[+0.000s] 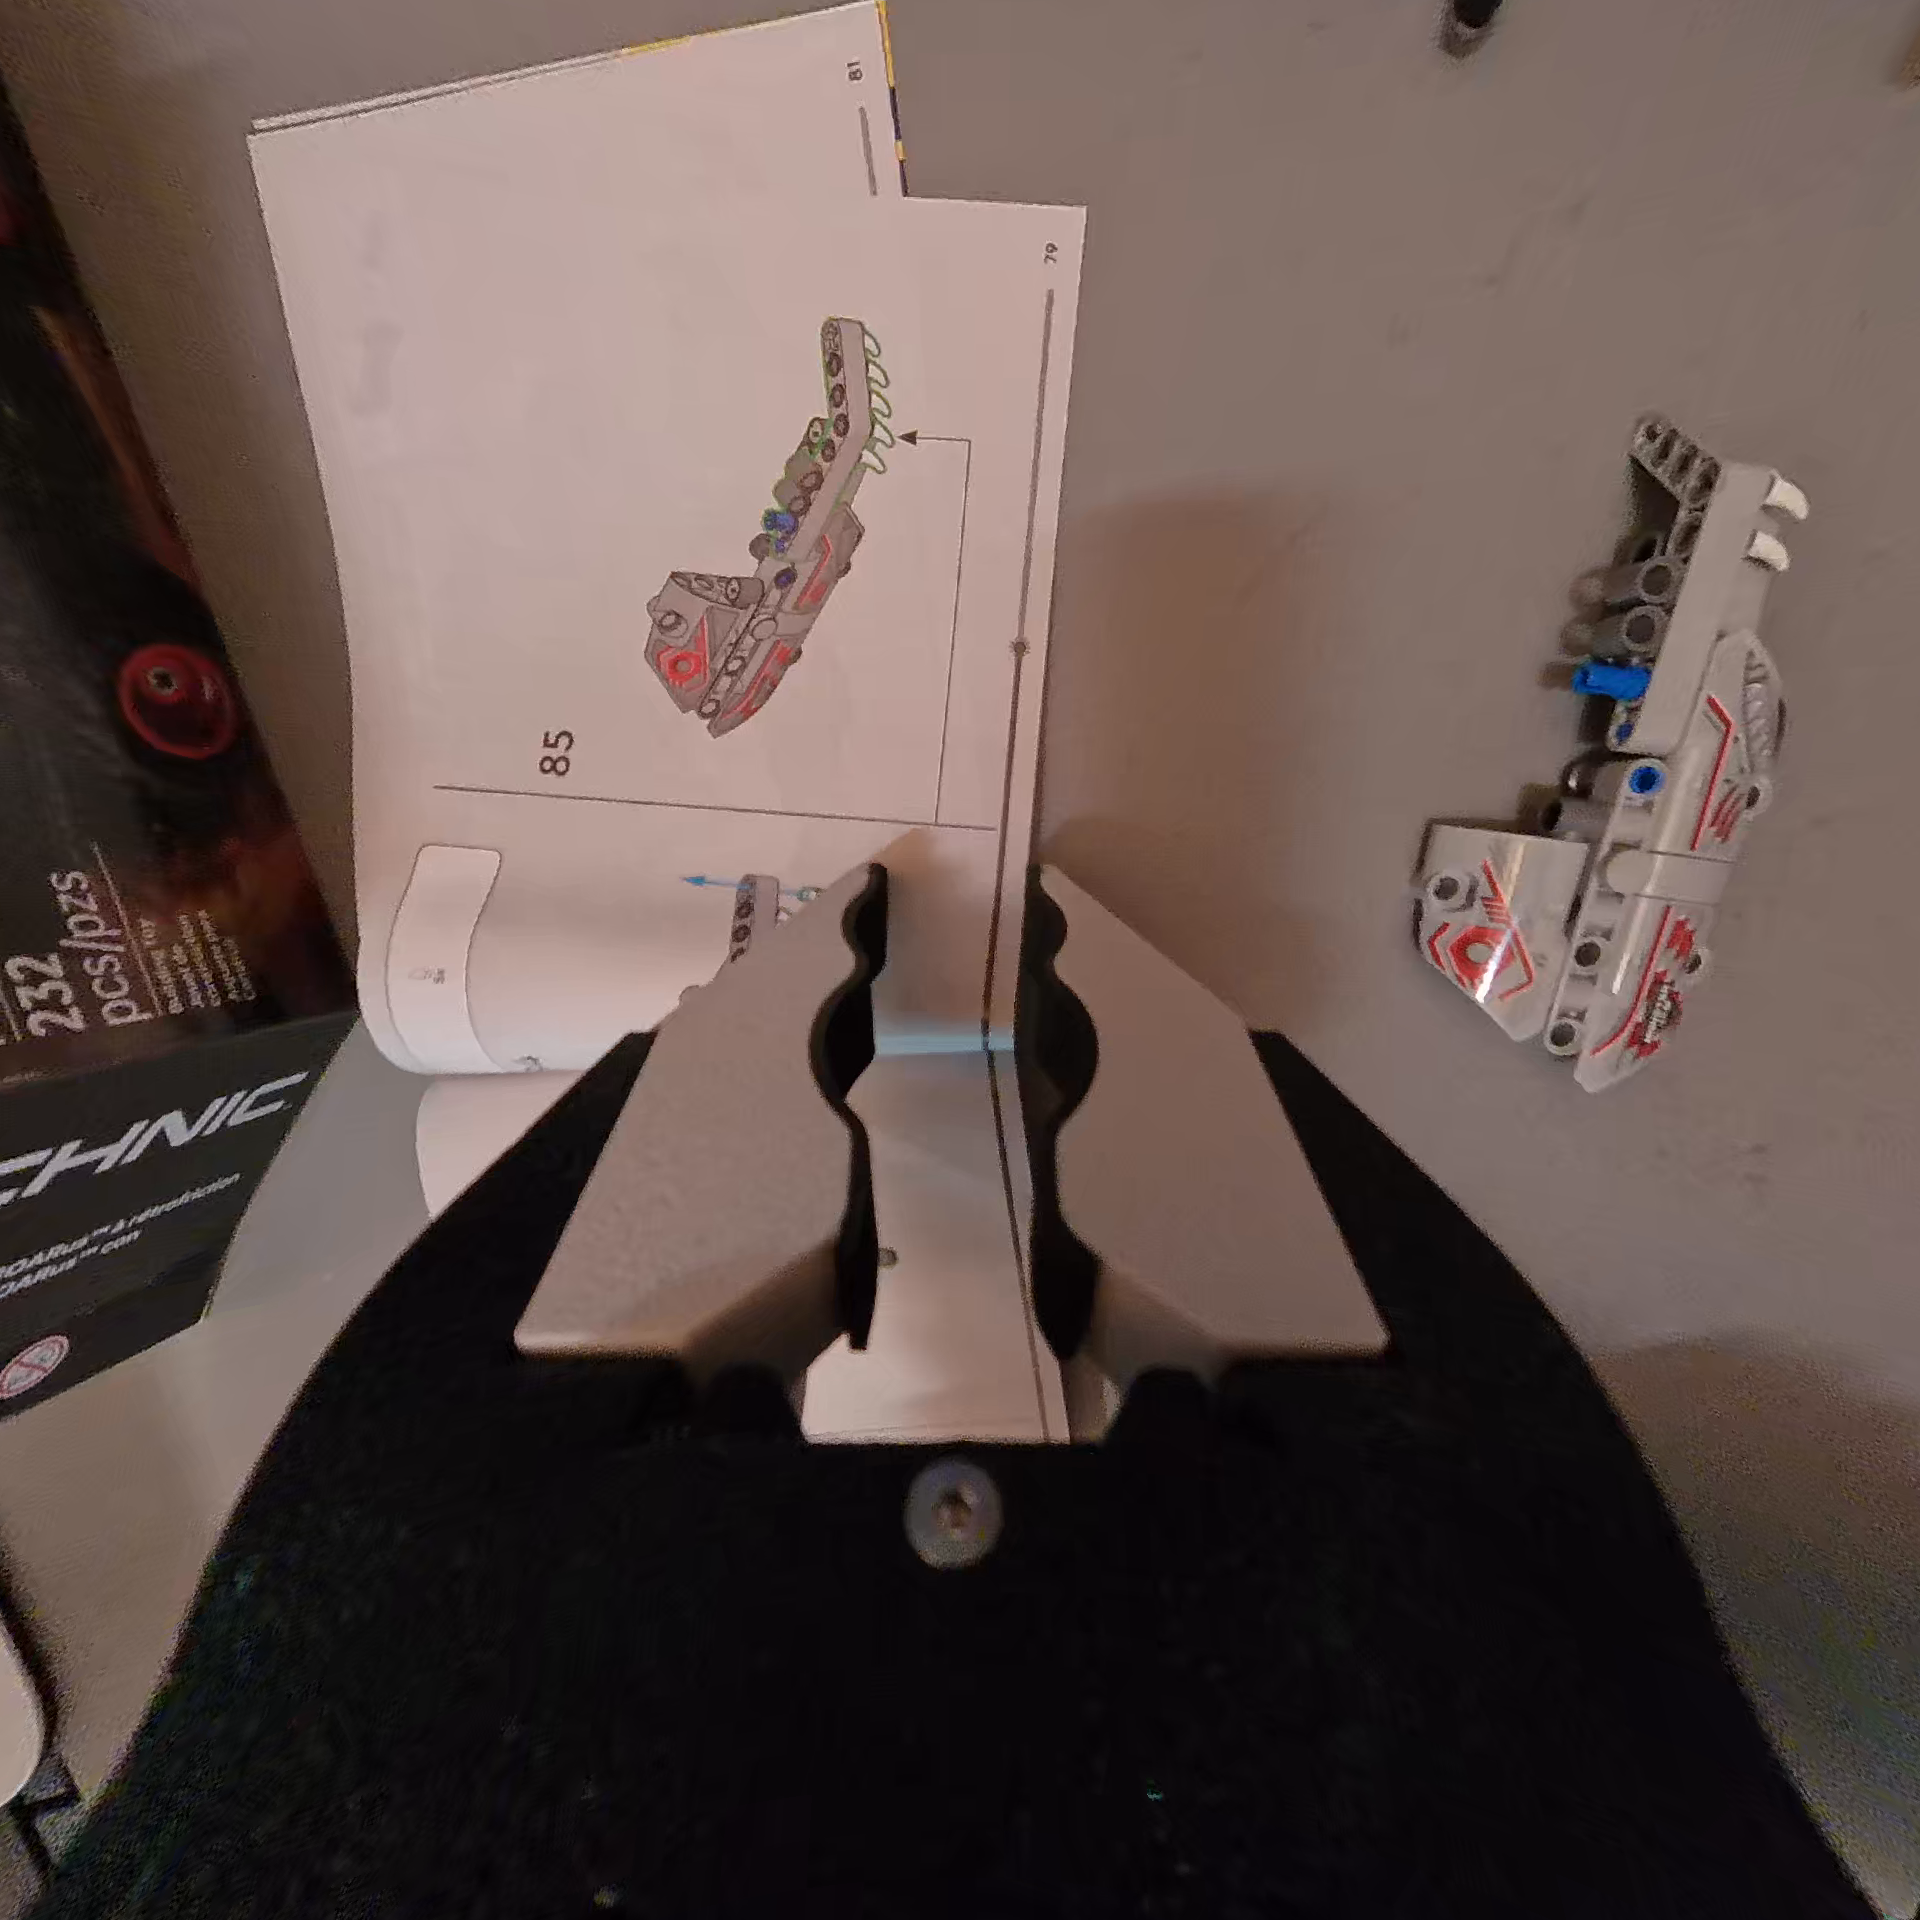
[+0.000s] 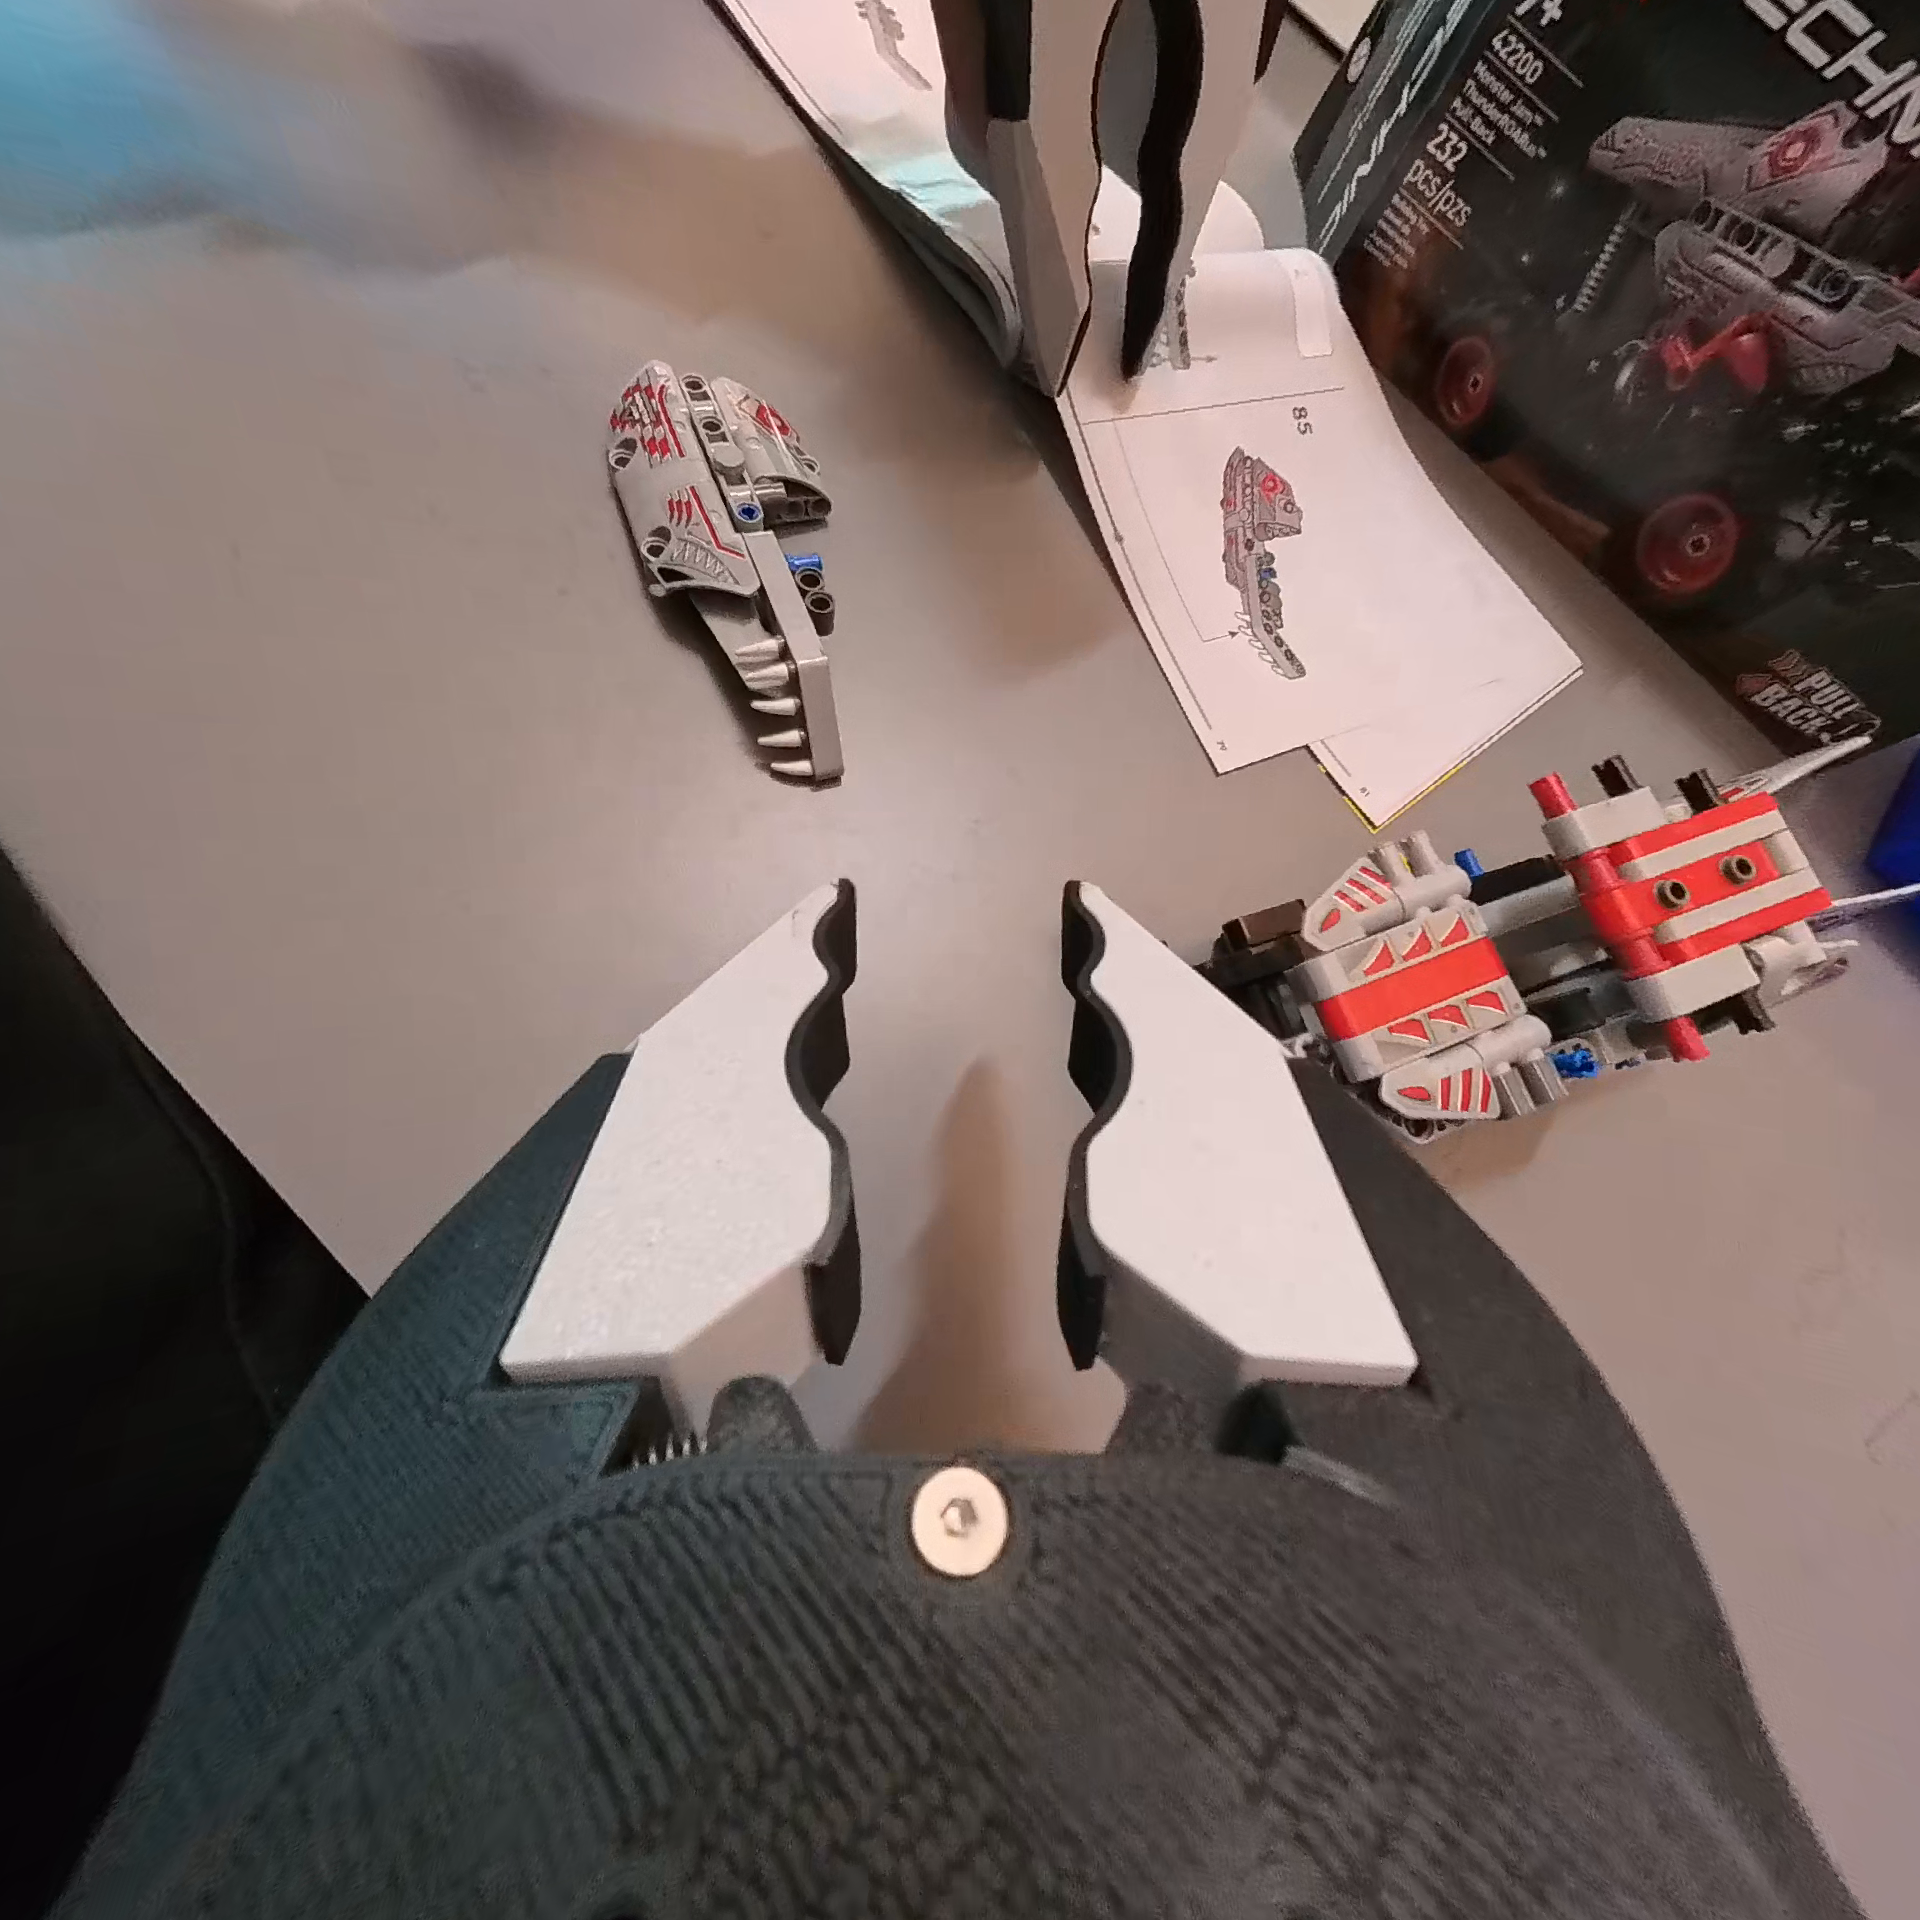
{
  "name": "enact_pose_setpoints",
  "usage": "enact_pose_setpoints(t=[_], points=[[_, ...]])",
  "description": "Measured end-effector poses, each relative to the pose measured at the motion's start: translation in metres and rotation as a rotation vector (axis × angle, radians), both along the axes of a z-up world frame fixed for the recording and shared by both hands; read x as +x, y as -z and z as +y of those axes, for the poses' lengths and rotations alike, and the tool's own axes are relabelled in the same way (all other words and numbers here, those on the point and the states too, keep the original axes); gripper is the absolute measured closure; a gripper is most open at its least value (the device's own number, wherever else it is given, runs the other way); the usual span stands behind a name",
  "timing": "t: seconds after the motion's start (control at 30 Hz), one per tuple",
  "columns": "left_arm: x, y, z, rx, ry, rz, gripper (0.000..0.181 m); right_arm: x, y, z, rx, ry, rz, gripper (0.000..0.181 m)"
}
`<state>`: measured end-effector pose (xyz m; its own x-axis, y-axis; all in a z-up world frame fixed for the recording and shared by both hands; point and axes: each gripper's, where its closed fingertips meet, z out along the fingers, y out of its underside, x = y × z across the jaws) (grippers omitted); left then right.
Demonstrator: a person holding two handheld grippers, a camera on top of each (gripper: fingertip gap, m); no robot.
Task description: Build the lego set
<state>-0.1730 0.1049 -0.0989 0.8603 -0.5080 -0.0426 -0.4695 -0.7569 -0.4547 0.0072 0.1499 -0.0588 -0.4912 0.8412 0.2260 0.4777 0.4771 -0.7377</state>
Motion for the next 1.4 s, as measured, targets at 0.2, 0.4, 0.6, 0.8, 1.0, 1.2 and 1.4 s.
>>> enact_pose_setpoints(t=[0.2,0.4,0.6,0.8,1.0,1.2,1.4], points=[[0.001,0.0,-0.005,0.026,0.023,0.051,0.167,-0.001,0.002,-0.008,0.007,-0.033,-0.014,0.143],[0.0,0.001,-0.012,0.026,0.019,0.102,0.179,-0.01,-0.007,-0.017,0.027,-0.058,0.02,0.143],[0.01,-0.008,-0.011,0.063,0.034,0.131,0.174,-0.024,-0.011,-0.016,0.082,-0.05,0.043,0.144],[0.032,-0.011,0.033,0.15,0.054,0.099,0.132,-0.027,-0.01,-0.015,0.084,-0.051,0.036,0.144],[0.028,0.014,0.052,0.014,0.08,0.041,0.132,-0.022,-0.005,-0.013,0.094,-0.047,0.013,0.144],[0.027,0.016,0.052,-0.042,0.088,-0.015,0.159,-0.018,-0.001,-0.007,0.097,-0.036,-0.009,0.144],[0.025,0.015,0.036,-0.01,0.076,0.003,0.181,-0.021,-0.003,-0.005,0.113,-0.032,0.002,0.145]])
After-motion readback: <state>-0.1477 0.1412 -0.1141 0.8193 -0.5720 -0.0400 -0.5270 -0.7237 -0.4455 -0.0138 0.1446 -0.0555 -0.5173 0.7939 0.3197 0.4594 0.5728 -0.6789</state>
